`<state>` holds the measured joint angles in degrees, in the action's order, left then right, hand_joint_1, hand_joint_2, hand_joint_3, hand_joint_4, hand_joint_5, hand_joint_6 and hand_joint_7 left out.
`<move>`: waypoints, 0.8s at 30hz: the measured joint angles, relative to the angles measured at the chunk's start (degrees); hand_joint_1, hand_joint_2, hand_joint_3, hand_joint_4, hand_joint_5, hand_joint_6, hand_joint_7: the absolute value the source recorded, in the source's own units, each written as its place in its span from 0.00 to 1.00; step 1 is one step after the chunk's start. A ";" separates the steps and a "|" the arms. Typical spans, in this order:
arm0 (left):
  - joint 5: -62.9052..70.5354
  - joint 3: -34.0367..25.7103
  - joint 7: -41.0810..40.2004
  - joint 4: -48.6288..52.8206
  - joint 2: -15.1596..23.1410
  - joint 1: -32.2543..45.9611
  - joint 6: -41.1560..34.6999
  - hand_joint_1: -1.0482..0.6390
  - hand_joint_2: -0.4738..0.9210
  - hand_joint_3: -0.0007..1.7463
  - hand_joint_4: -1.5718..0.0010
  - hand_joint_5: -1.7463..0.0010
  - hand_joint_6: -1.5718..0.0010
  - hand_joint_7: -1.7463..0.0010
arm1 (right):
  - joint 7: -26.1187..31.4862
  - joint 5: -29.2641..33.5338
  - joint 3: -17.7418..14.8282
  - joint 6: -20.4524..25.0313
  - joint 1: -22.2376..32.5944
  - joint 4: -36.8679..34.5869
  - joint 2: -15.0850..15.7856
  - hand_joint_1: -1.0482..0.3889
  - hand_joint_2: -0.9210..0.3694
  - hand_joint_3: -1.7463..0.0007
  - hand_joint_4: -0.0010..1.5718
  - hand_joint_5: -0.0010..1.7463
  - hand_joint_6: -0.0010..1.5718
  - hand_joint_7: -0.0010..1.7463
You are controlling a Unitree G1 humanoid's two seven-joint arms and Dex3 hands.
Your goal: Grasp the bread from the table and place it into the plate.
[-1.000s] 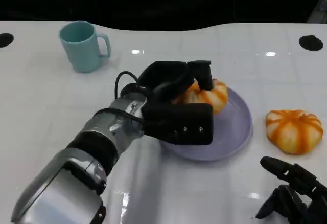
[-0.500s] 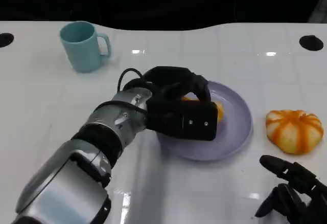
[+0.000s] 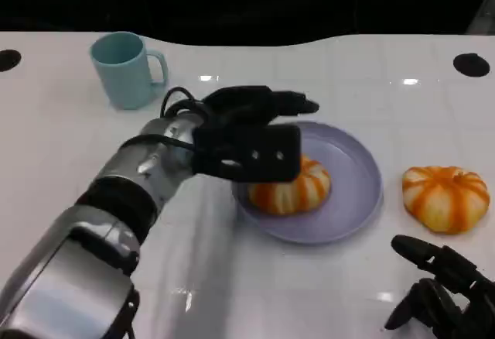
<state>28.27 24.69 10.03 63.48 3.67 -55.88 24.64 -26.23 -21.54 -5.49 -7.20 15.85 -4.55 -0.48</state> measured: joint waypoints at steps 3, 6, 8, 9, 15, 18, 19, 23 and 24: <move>-5.60 -3.83 3.11 -4.98 0.93 3.69 1.61 0.25 1.00 0.20 0.78 0.82 0.72 0.96 | 0.03 0.04 0.07 -0.07 -0.04 -0.01 0.00 0.20 0.00 0.83 0.39 0.87 0.58 0.29; -9.59 -6.39 6.01 -9.32 1.25 7.72 1.68 0.27 1.00 0.20 0.73 0.75 0.67 0.95 | 0.11 0.01 0.09 -0.03 -0.01 0.02 -0.01 0.20 0.00 0.83 0.39 0.87 0.58 0.29; -13.50 -8.85 7.03 -13.46 1.25 11.31 1.57 0.29 1.00 0.19 0.70 0.72 0.64 0.94 | 0.38 -0.02 0.16 0.24 0.03 0.20 -0.04 0.20 0.00 0.84 0.39 0.87 0.58 0.29; -15.67 -10.18 7.18 -15.76 1.19 13.22 1.57 0.30 1.00 0.19 0.68 0.66 0.61 0.94 | 0.52 -0.05 0.17 0.39 0.08 0.32 -0.05 0.20 0.00 0.84 0.39 0.87 0.58 0.29; -30.37 -17.77 10.56 -29.52 -1.52 24.72 -1.63 0.32 1.00 0.24 0.62 0.42 0.52 0.88 | 0.60 -0.13 0.40 0.98 0.09 0.76 -0.09 0.21 0.00 0.84 0.39 0.86 0.57 0.29; -36.09 -19.86 12.10 -36.35 -2.16 29.74 -6.19 0.31 1.00 0.25 0.60 0.32 0.49 0.82 | 0.56 -0.05 0.49 0.95 0.10 0.77 -0.08 0.21 0.00 0.84 0.40 0.86 0.58 0.29; -38.40 -20.51 12.87 -39.27 -2.18 31.32 -8.94 0.31 1.00 0.25 0.60 0.31 0.48 0.81 | 0.56 -0.05 0.51 0.93 0.11 0.77 -0.10 0.20 0.00 0.84 0.40 0.86 0.58 0.29; -45.03 -22.54 14.82 -48.01 -2.01 35.74 -18.29 0.29 1.00 0.22 0.60 0.24 0.51 0.67 | 0.61 -0.05 0.55 0.92 0.12 0.76 -0.24 0.20 0.00 0.84 0.40 0.86 0.58 0.29; -47.91 -23.29 15.20 -50.67 -2.09 37.04 -21.15 0.29 1.00 0.24 0.59 0.19 0.54 0.55 | 0.60 -0.08 0.57 0.92 0.10 0.77 -0.31 0.20 0.00 0.84 0.40 0.86 0.58 0.29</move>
<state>-19.65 1.40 25.23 12.82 1.58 -18.84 3.49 -25.63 -21.62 -4.92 -6.28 15.95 -3.79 -0.79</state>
